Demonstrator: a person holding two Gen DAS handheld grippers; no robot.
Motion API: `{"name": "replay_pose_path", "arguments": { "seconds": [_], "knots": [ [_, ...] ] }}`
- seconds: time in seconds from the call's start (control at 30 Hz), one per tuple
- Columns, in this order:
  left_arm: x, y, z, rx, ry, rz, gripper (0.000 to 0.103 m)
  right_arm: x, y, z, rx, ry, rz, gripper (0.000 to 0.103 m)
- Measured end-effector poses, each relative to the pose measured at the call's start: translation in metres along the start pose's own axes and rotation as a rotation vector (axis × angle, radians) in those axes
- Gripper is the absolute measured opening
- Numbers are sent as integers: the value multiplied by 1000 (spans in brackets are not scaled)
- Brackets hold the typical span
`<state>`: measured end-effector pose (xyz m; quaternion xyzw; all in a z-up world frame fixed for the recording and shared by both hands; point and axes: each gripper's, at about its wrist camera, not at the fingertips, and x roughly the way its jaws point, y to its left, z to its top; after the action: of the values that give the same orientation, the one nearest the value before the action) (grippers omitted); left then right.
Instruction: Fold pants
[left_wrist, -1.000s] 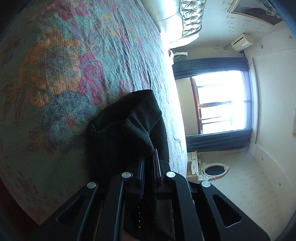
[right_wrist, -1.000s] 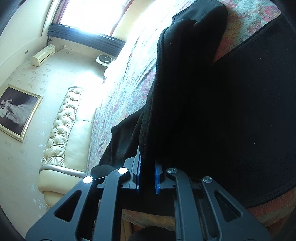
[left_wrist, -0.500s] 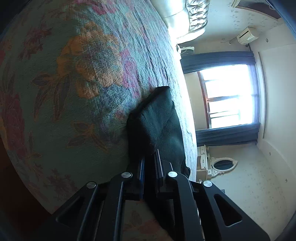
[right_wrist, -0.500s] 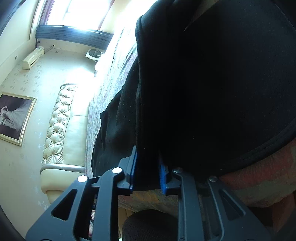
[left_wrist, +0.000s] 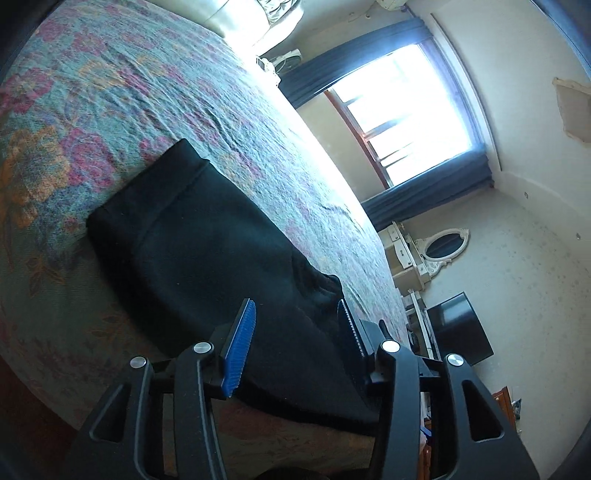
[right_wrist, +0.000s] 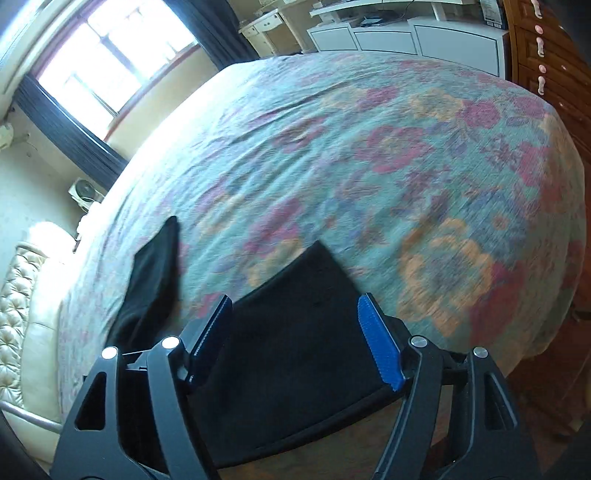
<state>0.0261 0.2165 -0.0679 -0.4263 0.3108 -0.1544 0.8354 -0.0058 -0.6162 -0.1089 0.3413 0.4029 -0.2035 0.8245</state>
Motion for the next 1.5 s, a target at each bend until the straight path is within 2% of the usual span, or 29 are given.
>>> {"name": "replay_pose_path", "arguments": {
  "seconds": [0.07,0.17,0.2,0.23,0.27,0.33,0.43,0.5,0.57,0.6,0.63,0.67,0.7,0.73,0.77,0.8,0.83,0.87,0.93,1.0,1.07,1.17,1.23,1.3,1.33,1.37,1.43,1.5],
  "knots": [
    [17,-11,-4,-4,34,-13,48,20,-14,5,-17,50,11,70],
    [43,-28,-14,9,100,-8,48,36,-6,2,-80,67,47,76],
    [51,-34,-18,22,117,-4,48,38,4,1,-150,77,20,71],
    [58,-41,-22,36,133,-2,48,39,12,-3,-233,78,-29,51],
    [65,-46,-25,51,148,2,48,38,19,-9,-292,78,-44,46],
    [76,-54,-36,73,174,12,48,35,19,-15,-305,98,20,23],
    [91,-65,-47,77,206,1,48,27,17,-16,-335,98,41,15],
    [101,-73,-55,76,221,-8,48,19,12,-12,-372,57,-12,11],
    [108,-79,-61,72,233,-19,48,19,2,-5,-321,56,13,8],
    [111,-82,-65,74,243,-30,48,21,-4,-3,-272,72,34,9],
    [115,-84,-69,78,255,-39,48,18,-6,-1,-236,71,32,15],
    [118,-88,-73,83,267,-45,49,11,-2,1,-220,36,-22,21],
    [122,-89,-77,85,278,-48,50,0,7,2,-227,-34,-134,29],
    [125,-91,-81,86,287,-53,52,-12,22,3,-245,-103,-209,41],
    [129,-92,-85,82,293,-60,55,-22,42,2,-265,-152,-194,51],
    [133,-93,-88,77,300,-68,55,-28,66,0,-289,-185,-140,65],
    [136,-93,-90,71,305,-73,55,-31,95,-4,-332,-198,-83,72],
    [138,-95,-93,69,304,-79,55,-28,128,-8,-390,-188,-31,74],
    [143,-101,-99,77,299,-92,55,-8,197,-19,-504,-113,65,77],
    [147,-106,-106,94,307,-96,55,28,262,-26,-599,-31,98,77],
    [151,-107,-112,103,326,-89,55,69,319,-36,-704,11,29,77],
    [155,-104,-121,100,351,-84,55,127,380,-47,-826,48,-143,77],
    [154,-104,-121,121,353,-80,55,162,399,-54,-891,66,-279,77],
    [153,-106,-121,132,357,-77,55,190,401,-60,-939,108,-386,77],
    [153,-107,-121,128,356,-80,55,196,396,-60,-945,131,-400,72],
    [153,-106,-120,119,356,-88,58,196,391,-57,-926,145,-369,63],
    [153,-108,-120,114,354,-98,60,186,373,-48,-846,167,-289,8],
    [156,-112,-122,122,356,-97,60,162,359,-42,-818,126,-232,8]
  ]
}}
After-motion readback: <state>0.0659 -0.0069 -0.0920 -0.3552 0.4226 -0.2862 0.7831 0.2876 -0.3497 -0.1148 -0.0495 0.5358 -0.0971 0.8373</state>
